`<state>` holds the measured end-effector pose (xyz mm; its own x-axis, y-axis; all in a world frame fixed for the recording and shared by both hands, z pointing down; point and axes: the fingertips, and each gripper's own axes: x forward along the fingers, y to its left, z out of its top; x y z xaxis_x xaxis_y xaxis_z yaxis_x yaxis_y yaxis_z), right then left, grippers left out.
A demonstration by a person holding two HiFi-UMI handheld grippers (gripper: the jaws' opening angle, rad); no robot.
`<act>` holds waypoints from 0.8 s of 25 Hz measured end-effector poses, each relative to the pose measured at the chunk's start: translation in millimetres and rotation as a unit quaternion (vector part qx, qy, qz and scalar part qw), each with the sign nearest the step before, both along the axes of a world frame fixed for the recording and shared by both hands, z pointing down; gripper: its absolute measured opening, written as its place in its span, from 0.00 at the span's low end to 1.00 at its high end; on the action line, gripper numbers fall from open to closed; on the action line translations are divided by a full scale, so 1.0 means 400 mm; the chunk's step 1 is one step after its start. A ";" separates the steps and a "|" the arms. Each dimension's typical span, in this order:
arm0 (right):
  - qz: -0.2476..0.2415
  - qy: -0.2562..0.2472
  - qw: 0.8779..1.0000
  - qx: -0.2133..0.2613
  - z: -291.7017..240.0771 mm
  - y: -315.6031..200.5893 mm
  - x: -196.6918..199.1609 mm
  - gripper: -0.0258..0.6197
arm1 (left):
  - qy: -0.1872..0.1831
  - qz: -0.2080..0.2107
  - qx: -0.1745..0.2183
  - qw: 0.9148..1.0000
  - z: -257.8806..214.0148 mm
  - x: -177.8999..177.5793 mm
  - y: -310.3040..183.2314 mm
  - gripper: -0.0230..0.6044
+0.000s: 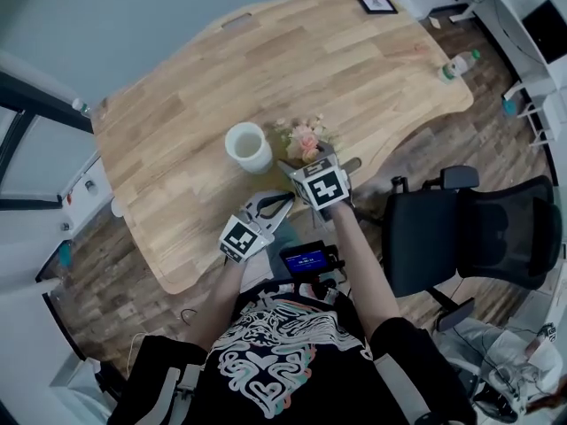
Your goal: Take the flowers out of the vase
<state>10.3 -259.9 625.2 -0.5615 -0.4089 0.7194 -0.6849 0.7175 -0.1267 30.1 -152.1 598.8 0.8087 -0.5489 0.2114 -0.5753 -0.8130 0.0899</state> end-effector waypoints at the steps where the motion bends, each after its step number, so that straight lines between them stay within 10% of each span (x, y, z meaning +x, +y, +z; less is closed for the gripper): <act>1: 0.002 -0.008 1.000 -0.008 -0.002 0.000 -0.004 0.51 | 0.007 0.006 0.002 1.000 0.004 0.020 -0.007 0.04; 10: -0.003 -0.046 0.997 -0.068 0.015 -0.010 -0.008 0.51 | 0.013 0.075 -0.002 0.997 0.094 0.153 -0.045 0.04; 20: -0.011 -0.052 0.995 -0.090 0.034 -0.014 0.004 0.51 | -0.087 0.085 -0.048 0.991 0.243 0.170 -0.095 0.04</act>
